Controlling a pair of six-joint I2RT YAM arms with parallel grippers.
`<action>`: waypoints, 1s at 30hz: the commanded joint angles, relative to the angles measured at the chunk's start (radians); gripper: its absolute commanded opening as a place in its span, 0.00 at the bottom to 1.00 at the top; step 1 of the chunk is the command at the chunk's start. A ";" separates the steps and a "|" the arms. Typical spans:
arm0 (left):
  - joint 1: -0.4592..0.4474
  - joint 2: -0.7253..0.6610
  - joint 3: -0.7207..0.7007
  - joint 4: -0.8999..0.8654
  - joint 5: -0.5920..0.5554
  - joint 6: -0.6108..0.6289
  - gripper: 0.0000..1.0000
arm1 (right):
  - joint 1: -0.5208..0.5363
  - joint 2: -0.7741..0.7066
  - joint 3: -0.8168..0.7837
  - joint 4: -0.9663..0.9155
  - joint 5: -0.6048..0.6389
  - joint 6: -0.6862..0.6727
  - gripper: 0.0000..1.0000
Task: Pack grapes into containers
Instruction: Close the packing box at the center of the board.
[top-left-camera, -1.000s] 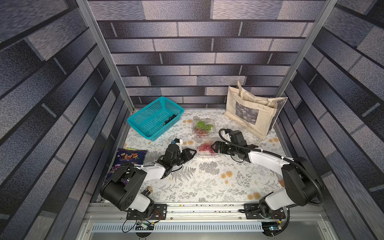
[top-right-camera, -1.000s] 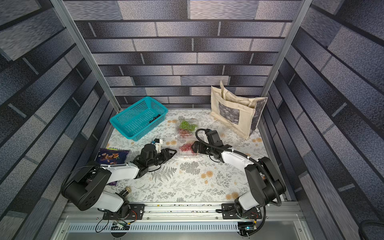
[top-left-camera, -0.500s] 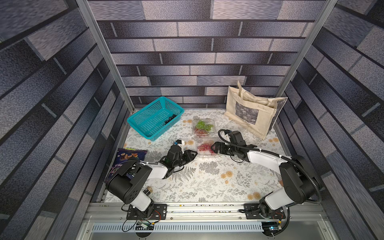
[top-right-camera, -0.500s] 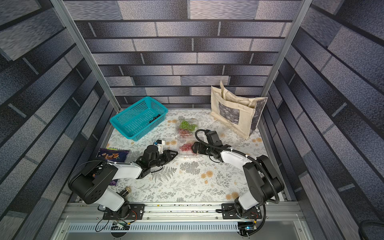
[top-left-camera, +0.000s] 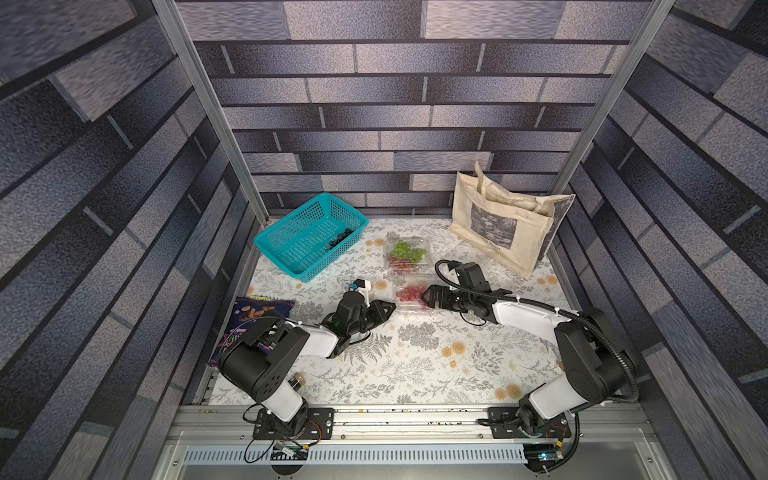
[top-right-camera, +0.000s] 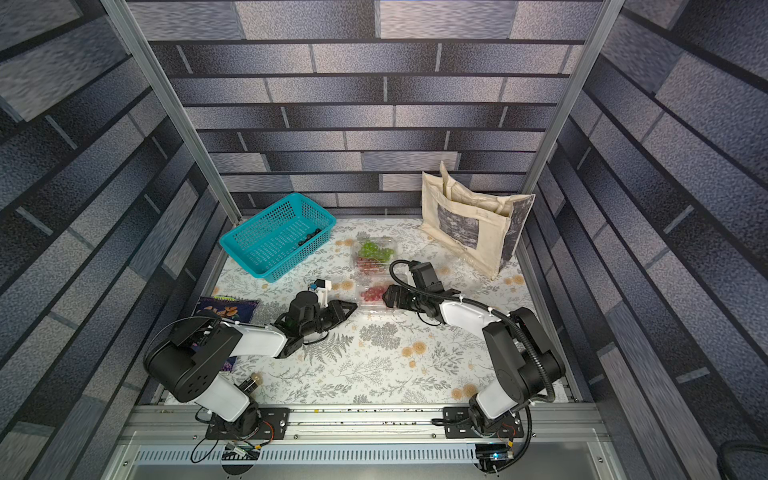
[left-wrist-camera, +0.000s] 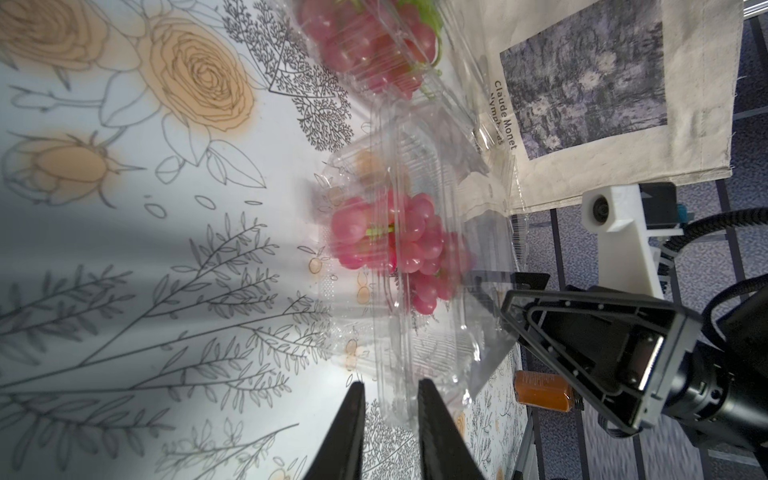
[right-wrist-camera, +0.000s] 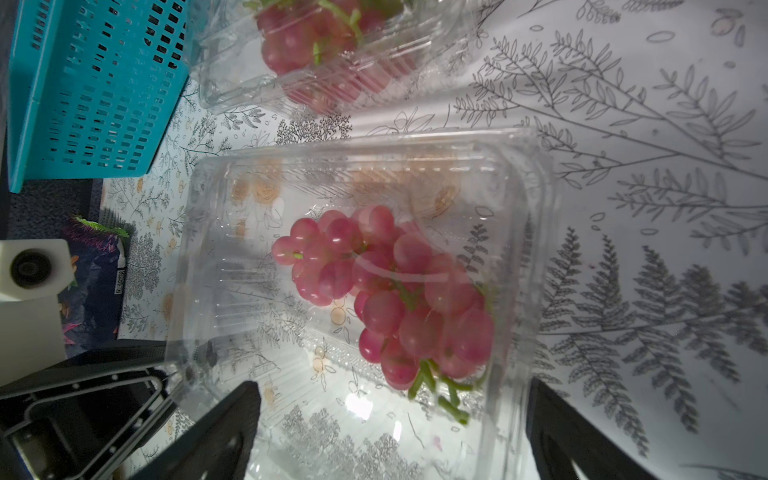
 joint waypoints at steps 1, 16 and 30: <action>-0.014 0.021 -0.004 0.011 -0.023 -0.007 0.25 | 0.012 0.018 0.034 0.007 0.001 0.006 1.00; -0.033 0.045 -0.012 0.046 -0.041 -0.017 0.17 | 0.039 0.041 0.048 0.015 0.008 0.014 0.98; -0.040 0.057 -0.020 0.056 -0.049 -0.017 0.07 | 0.050 0.056 0.065 0.014 0.009 0.016 0.96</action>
